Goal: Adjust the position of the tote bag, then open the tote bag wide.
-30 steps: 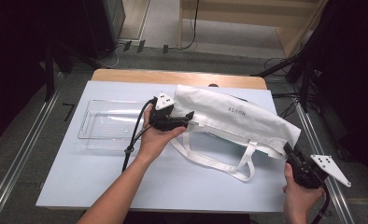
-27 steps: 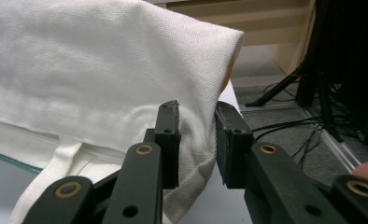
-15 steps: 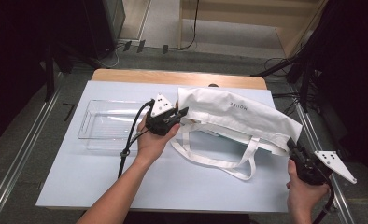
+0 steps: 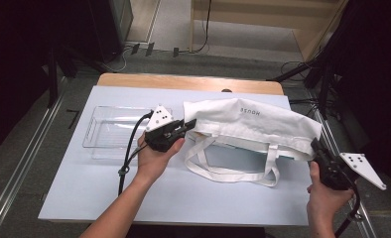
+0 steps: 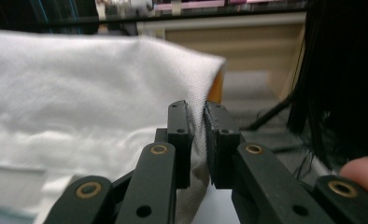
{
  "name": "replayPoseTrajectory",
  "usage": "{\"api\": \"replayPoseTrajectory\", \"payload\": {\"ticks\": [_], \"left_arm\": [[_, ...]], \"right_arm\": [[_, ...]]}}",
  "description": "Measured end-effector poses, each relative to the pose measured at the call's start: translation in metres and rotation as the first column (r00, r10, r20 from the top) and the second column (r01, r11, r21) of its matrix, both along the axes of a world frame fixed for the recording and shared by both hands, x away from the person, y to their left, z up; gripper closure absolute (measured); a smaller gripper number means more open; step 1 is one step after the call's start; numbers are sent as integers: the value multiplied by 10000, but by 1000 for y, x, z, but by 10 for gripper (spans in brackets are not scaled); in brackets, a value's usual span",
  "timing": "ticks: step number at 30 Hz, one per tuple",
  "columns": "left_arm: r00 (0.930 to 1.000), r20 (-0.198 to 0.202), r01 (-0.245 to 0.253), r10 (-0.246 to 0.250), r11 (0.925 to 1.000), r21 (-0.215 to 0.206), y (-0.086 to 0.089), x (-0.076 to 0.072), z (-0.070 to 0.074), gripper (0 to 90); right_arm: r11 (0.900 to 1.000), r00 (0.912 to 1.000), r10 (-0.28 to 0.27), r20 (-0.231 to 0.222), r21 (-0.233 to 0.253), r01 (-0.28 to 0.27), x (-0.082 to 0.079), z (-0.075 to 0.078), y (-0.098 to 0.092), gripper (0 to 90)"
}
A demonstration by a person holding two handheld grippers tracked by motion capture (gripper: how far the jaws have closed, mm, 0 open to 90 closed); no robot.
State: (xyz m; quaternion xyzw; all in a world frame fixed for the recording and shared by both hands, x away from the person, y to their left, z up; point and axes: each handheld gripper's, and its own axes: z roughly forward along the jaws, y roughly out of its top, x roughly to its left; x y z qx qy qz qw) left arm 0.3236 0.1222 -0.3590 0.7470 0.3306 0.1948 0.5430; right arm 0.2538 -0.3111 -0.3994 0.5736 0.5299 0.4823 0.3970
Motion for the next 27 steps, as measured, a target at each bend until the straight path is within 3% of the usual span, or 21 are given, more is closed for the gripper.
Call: {"api": "replayPoseTrajectory", "payload": {"ticks": [3,8,10,12,14,17,19,22,27], "left_arm": [[9999,-78,-139,141,9995,288,-5,-2,-10,840],[9972,-462,-575,586,9981,234,-5,2,-20,839],[9963,-556,-646,652,9978,114,-4,1,-21,836],[9966,-469,-664,674,9975,232,-5,-1,-22,834],[9961,-514,-707,718,9972,236,-4,-3,-23,828],[9953,-604,-746,762,9968,277,-3,-4,-24,798],[9935,-823,-771,790,9967,260,-2,-3,-25,731],[9921,-902,-853,867,9962,191,1,-5,-26,661],[9939,-787,-756,768,9970,178,4,-9,-24,772]], "right_arm": [[9998,9991,26,-412,189,-19,1,-12,-2,812],[9901,9934,1037,-492,1000,-984,-4,-21,-12,513],[9894,9927,1079,-548,1038,-1018,-9,-25,-12,408],[9923,9958,708,-585,1057,-644,-17,-27,-10,341],[9887,9960,741,-491,1341,-670,-22,-26,-11,284],[9850,9945,885,-560,1536,-790,-27,-25,-7,231],[9837,9927,1023,-632,1547,-916,-31,-27,-3,206],[9851,9889,1181,-907,1364,-1051,-36,-33,4,181],[9827,9838,1398,-1127,1376,-1239,-46,-39,15,175]]}}
